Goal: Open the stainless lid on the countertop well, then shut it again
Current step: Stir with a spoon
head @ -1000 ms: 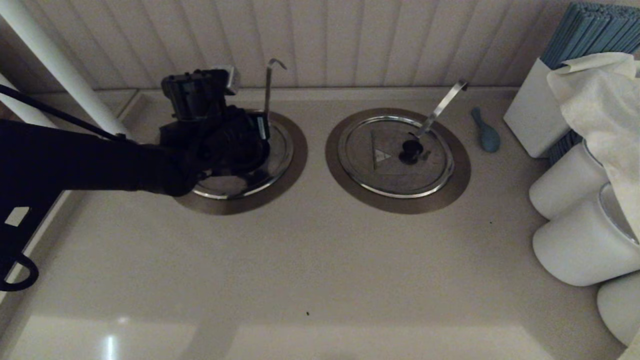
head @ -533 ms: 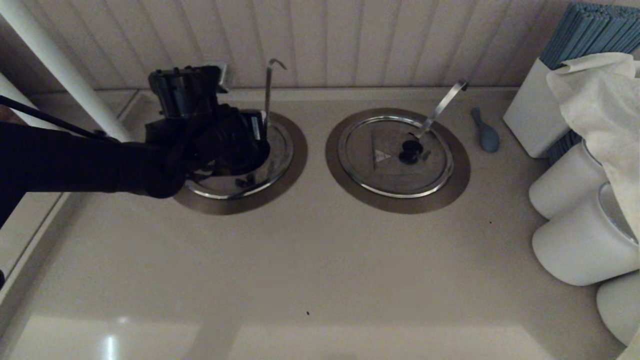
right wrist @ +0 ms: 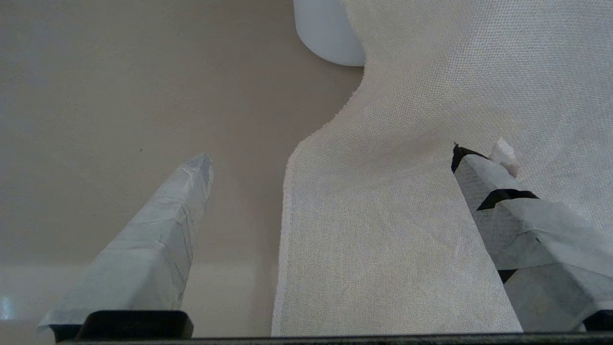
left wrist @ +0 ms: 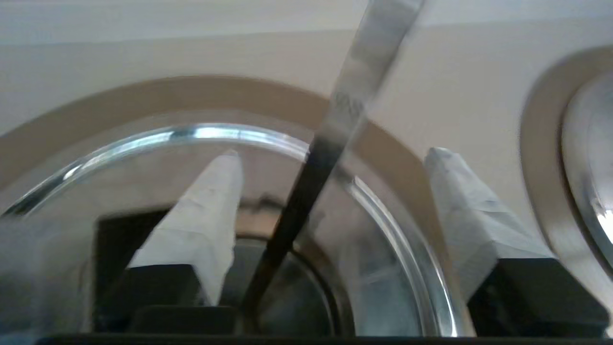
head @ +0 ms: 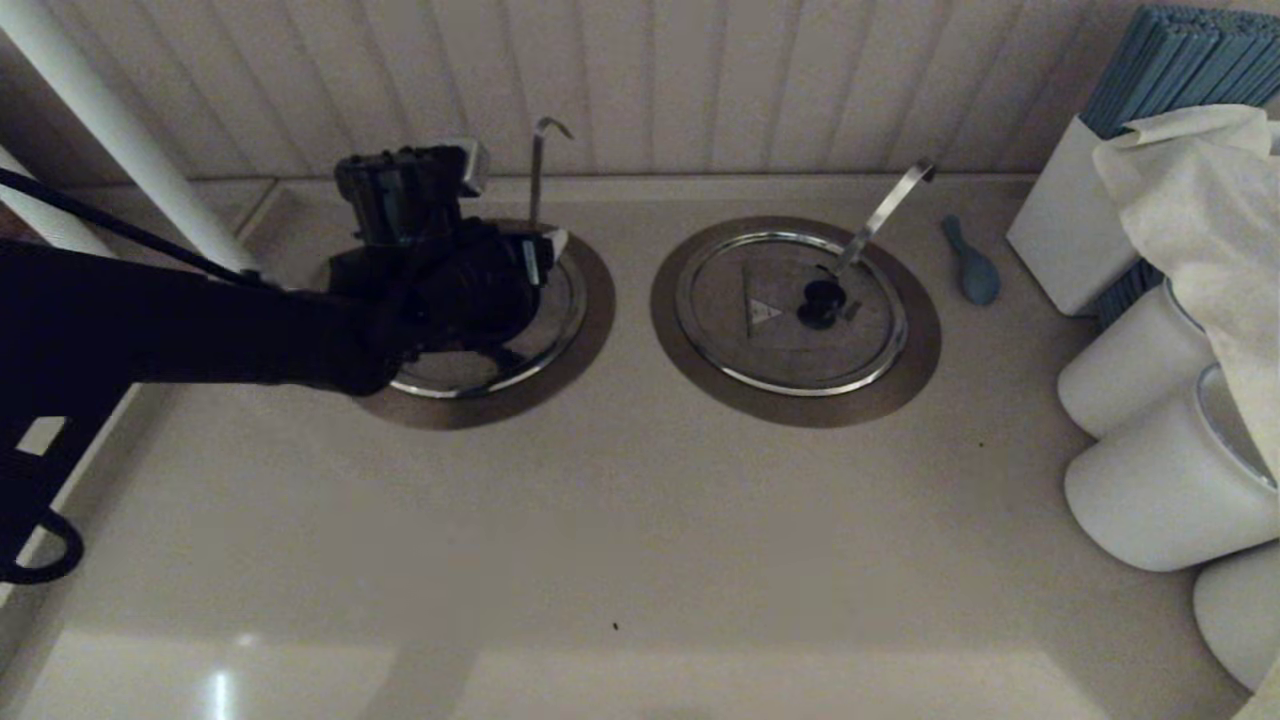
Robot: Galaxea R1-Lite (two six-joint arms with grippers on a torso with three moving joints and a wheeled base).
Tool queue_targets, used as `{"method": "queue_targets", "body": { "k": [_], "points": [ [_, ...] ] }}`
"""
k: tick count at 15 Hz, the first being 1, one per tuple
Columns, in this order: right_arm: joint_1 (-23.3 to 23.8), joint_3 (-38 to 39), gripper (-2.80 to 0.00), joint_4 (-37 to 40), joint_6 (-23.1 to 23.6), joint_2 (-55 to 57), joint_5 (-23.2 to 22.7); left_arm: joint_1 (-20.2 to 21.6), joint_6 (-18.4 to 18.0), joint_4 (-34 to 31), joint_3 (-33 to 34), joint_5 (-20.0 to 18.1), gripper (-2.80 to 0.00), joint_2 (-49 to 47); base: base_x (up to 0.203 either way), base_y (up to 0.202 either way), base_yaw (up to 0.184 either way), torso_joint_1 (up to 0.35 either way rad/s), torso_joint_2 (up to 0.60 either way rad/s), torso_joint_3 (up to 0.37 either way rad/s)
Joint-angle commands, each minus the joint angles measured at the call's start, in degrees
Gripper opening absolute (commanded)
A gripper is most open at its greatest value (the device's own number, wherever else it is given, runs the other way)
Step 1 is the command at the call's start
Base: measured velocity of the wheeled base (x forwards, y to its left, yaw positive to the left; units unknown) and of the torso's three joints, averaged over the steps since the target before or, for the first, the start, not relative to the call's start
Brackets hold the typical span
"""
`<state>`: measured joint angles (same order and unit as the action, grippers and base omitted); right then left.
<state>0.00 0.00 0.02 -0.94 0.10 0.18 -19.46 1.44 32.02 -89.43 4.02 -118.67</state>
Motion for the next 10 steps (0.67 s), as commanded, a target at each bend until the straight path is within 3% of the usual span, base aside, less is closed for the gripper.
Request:
{"method": "queue_targets", "body": {
  "k": [1,5,6,10],
  "points": [
    [0.0,0.0,0.0,0.0,0.0,0.1,0.0,-0.2,0.0,0.2,-4.0,0.1,0.0,-5.1,0.0,0.0,0.0,0.0,0.0,0.0],
    [0.0,0.0,0.0,0.0,0.0,0.1,0.0,-0.2,0.0,0.2,-12.7,0.7,0.0,-11.9,0.0,0.0,0.0,0.0,0.0,0.0],
    [0.0,0.0,0.0,0.0,0.0,0.1,0.0,-0.3,-0.1,0.2,-12.6,0.8,-2.8,-11.9,0.0,0.0,0.0,0.0,0.0,0.0],
    [0.0,0.0,0.0,0.0,0.0,0.1,0.0,-0.4,-0.2,0.2,-13.1,0.5,-2.8,-11.6,0.0,0.0,0.0,0.0,0.0,0.0]
  ]
}}
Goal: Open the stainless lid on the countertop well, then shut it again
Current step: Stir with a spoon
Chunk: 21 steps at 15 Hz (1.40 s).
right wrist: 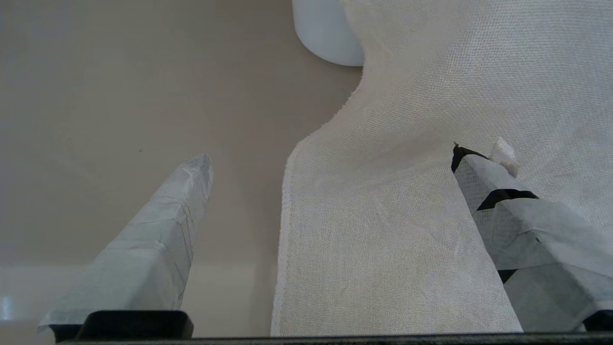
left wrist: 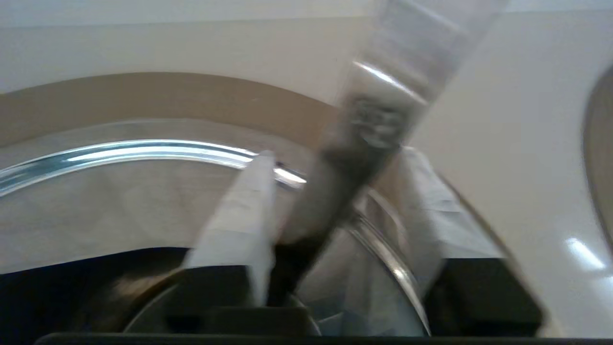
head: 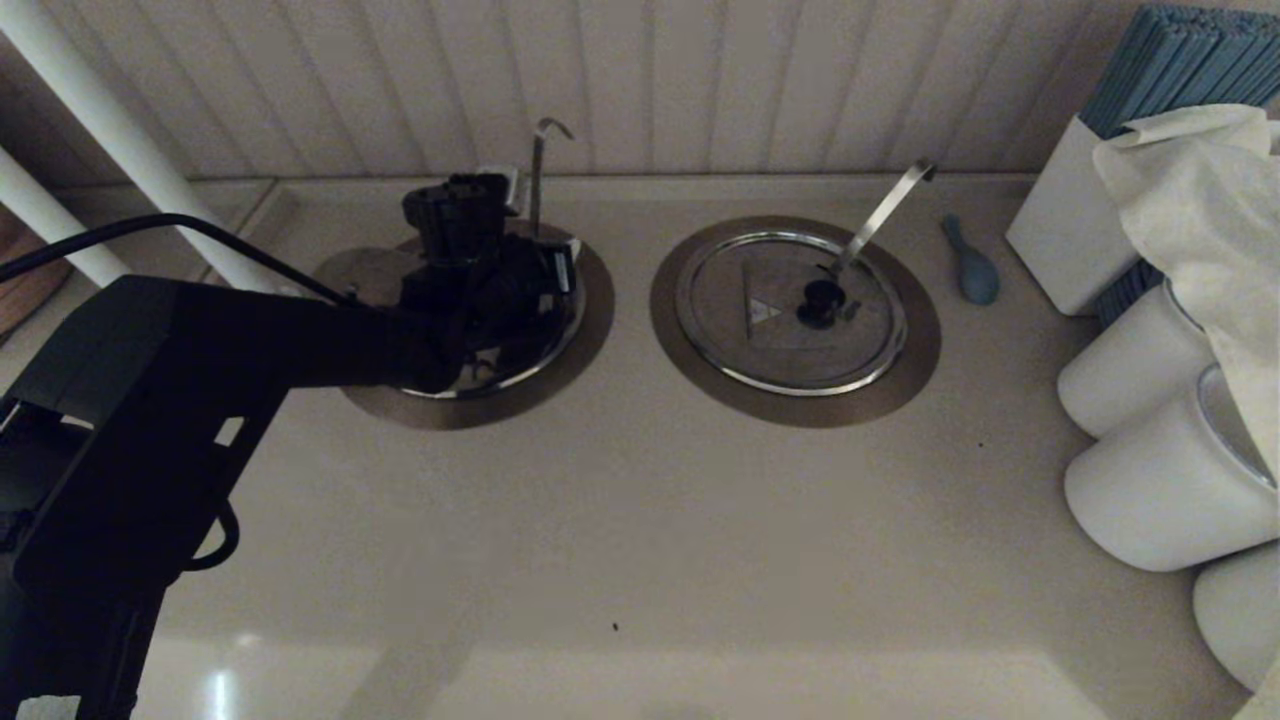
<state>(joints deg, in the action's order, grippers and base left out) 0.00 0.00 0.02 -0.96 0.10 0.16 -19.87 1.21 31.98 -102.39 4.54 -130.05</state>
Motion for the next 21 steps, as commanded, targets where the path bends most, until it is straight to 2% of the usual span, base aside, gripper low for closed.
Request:
{"method": "queue_targets", "body": {
  "k": [1,10,16,21],
  "points": [
    [0.0,0.0,0.0,0.0,0.0,0.1,0.0,0.0,0.0,0.2,0.0,0.0,-2.8,-0.1,0.0,0.0,0.0,0.0,0.0,0.0],
    [0.0,0.0,0.0,0.0,0.0,0.1,0.0,0.1,0.2,0.3,1.1,1.2,-2.8,3.9,0.0,0.0,0.0,0.0,0.0,0.0],
    [0.0,0.0,0.0,0.0,0.0,0.1,0.0,0.6,-0.2,0.3,9.4,1.3,-2.8,8.4,0.0,0.0,0.0,0.0,0.0,0.0],
    [0.0,0.0,0.0,0.0,0.0,0.1,0.0,4.3,-0.2,-0.1,12.9,1.9,-2.8,14.4,0.0,0.0,0.0,0.0,0.0,0.0]
  ]
}}
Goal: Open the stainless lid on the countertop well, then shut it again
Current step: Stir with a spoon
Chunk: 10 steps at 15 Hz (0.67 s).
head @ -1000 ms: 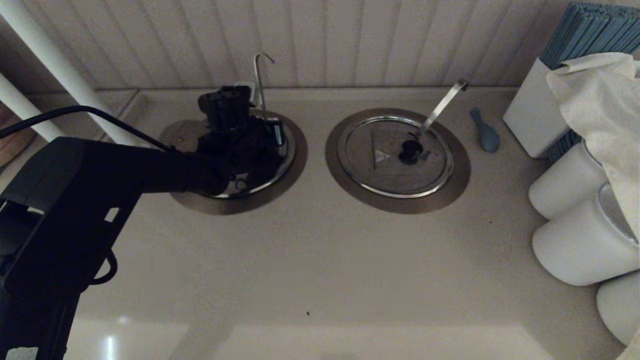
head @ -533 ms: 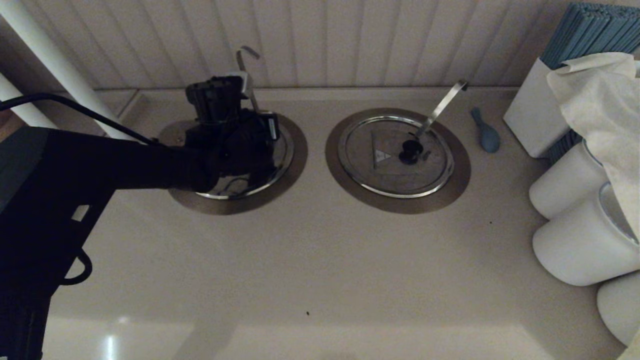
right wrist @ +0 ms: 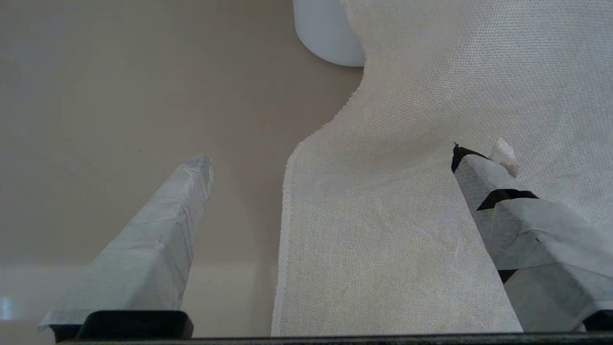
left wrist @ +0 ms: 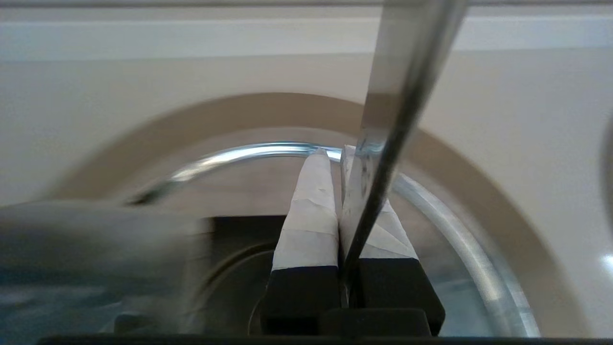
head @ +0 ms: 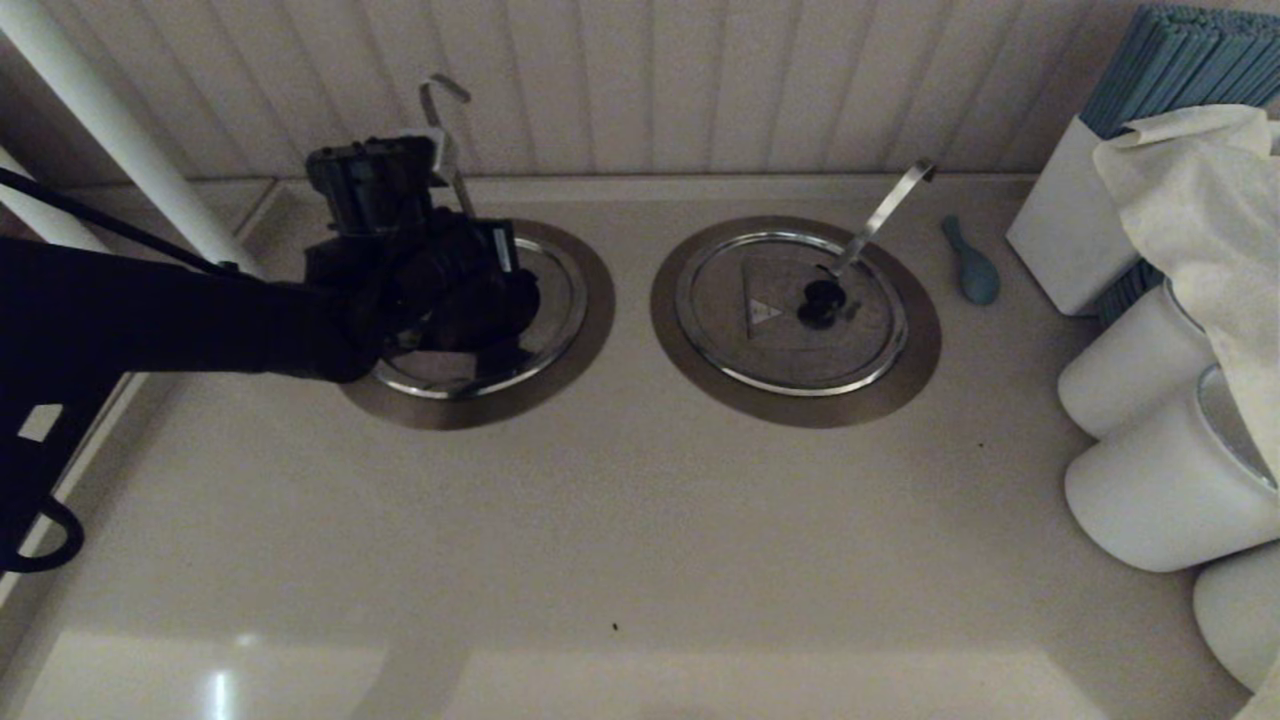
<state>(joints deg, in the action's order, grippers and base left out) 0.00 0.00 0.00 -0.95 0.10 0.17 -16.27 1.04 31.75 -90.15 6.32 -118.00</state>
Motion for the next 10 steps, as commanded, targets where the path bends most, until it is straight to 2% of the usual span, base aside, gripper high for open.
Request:
{"method": "queue_targets", "body": {
  "k": [1,3,8,10],
  "points": [
    [0.0,0.0,0.0,0.0,0.0,0.1,0.0,1.5,0.0,-0.3,2.6,0.2,-2.8,4.6,0.0,0.0,0.0,0.0,0.0,0.0],
    [0.0,0.0,0.0,0.0,0.0,0.1,0.0,3.4,0.4,-1.8,6.4,0.0,-2.8,8.0,0.0,0.0,0.0,0.0,0.0,0.0],
    [0.0,0.0,0.0,0.0,0.0,0.1,0.0,5.2,0.2,-1.3,3.1,0.7,-2.8,4.4,0.0,0.0,0.0,0.0,0.0,0.0],
    [0.0,0.0,0.0,0.0,0.0,0.1,0.0,5.0,0.3,-5.4,3.4,0.9,-2.8,6.3,0.0,0.0,0.0,0.0,0.0,0.0]
  ]
}}
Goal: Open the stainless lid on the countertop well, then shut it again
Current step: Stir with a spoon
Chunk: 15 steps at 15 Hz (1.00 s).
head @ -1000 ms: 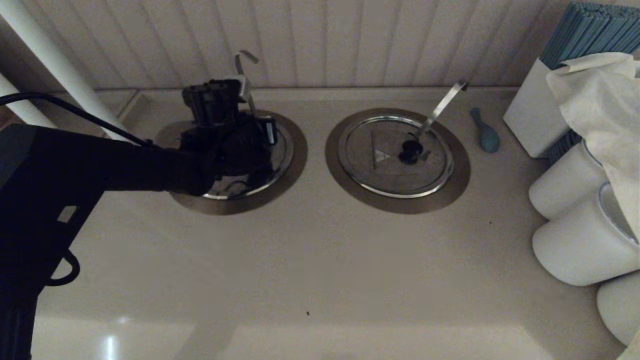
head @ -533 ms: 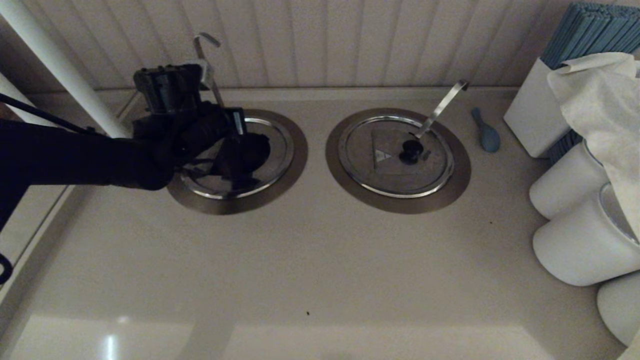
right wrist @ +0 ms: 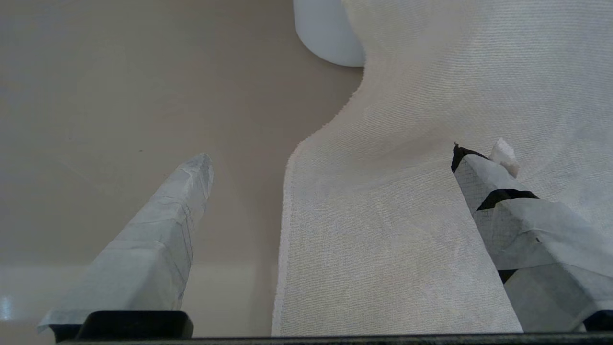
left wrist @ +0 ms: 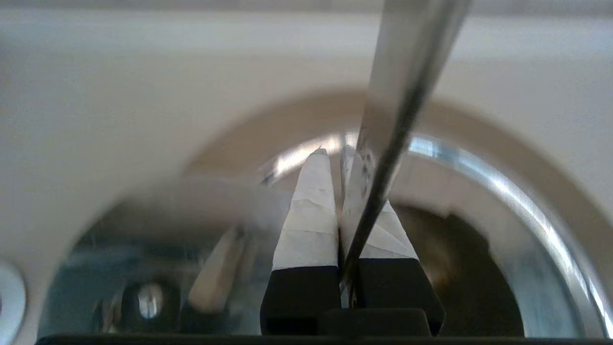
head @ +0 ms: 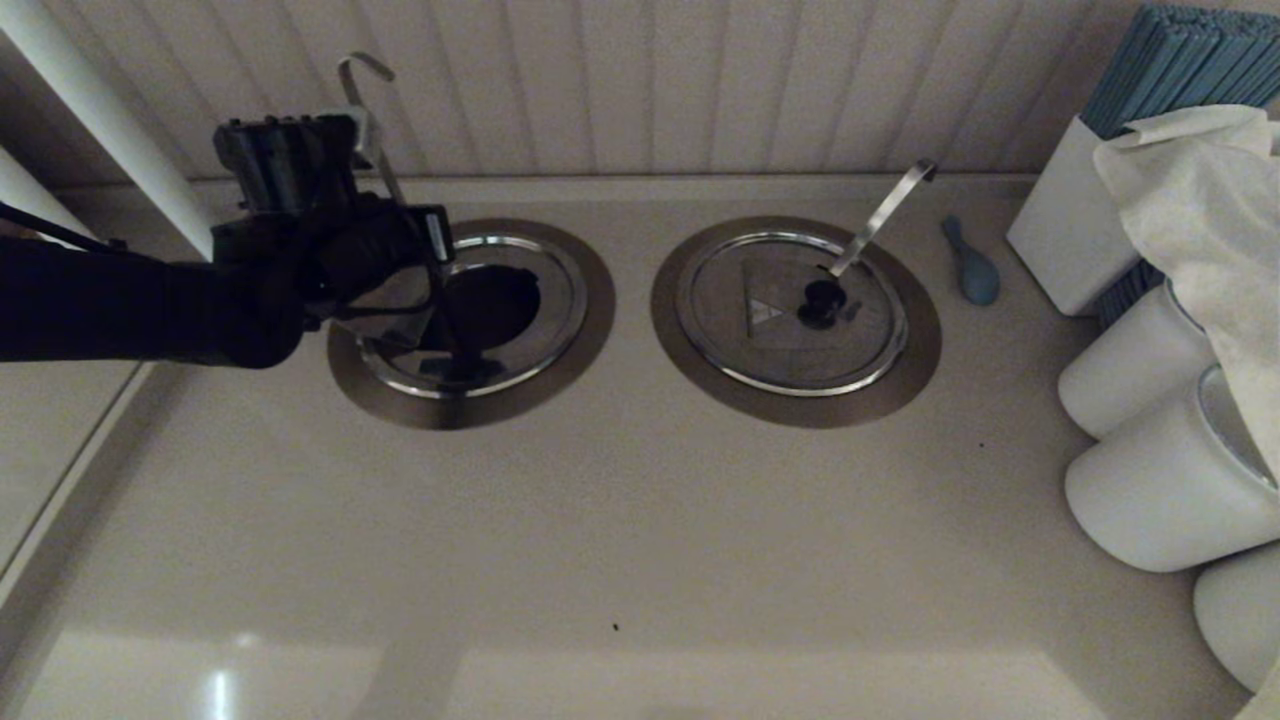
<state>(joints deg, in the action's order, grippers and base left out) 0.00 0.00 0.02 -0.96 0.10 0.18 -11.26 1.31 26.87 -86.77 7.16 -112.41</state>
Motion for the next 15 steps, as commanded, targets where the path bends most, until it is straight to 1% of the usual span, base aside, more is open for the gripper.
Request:
{"method": "queue_targets", "body": {
  "k": [1,2,3,4,5,7,8,10,11,12,13,15],
  "points": [
    [0.0,0.0,0.0,0.0,0.0,0.1,0.0,-0.3,0.3,-5.1,-0.2,-0.1,-2.8,2.1,0.0,0.0,0.0,0.0,0.0,0.0],
    [0.0,0.0,0.0,0.0,0.0,0.1,0.0,-0.7,1.5,-9.5,-0.7,-0.3,-2.8,3.2,0.0,0.0,0.0,0.0,0.0,0.0],
    [0.0,0.0,0.0,0.0,0.0,0.1,0.0,-1.4,3.3,-12.6,-2.0,-0.4,-2.8,3.6,0.0,0.0,0.0,0.0,0.0,0.0],
    [0.0,0.0,0.0,0.0,0.0,0.1,0.0,-2.2,4.6,-14.4,-2.6,-0.5,-2.8,3.5,0.0,0.0,0.0,0.0,0.0,0.0],
    [0.0,0.0,0.0,0.0,0.0,0.1,0.0,-3.3,4.8,-15.7,-2.8,-0.6,-2.8,3.2,0.0,0.0,0.0,0.0,0.0,0.0],
    [0.0,0.0,0.0,0.0,0.0,0.1,0.0,-4.8,4.9,-15.2,-3.1,-0.3,-2.8,1.8,0.0,0.0,0.0,0.0,0.0,0.0],
    [0.0,0.0,0.0,0.0,0.0,0.1,0.0,-5.8,5.0,-13.6,-3.8,0.3,-2.8,-0.8,0.0,0.0,0.0,0.0,0.0,0.0],
    [0.0,0.0,0.0,0.0,0.0,0.1,0.0,-7.0,5.1,-6.0,-6.6,4.7,-2.8,-6.7,0.0,0.0,0.0,0.0,0.0,0.0],
    [0.0,0.0,0.0,0.0,0.0,0.1,0.0,-7.3,5.0,-3.5,-9.9,8.2,-2.8,-9.6,0.0,0.0,0.0,0.0,0.0,0.0],
    [0.0,0.0,0.0,0.0,0.1,0.1,0.0,-7.5,5.1,-2.9,-13.9,11.8,-2.8,-11.8,0.0,0.0,0.0,0.0,0.0,0.0],
    [0.0,0.0,0.0,0.0,0.1,0.1,0.0,-7.6,5.1,-2.5,-16.5,14.8,-2.8,-13.5,0.0,0.0,0.0,0.0,0.0,0.0],
    [0.0,0.0,0.0,0.0,0.0,0.1,0.0,-7.6,5.5,-2.0,-16.7,16.0,-2.8,-12.8,0.0,0.0,0.0,0.0,0.0,0.0]
  ]
}}
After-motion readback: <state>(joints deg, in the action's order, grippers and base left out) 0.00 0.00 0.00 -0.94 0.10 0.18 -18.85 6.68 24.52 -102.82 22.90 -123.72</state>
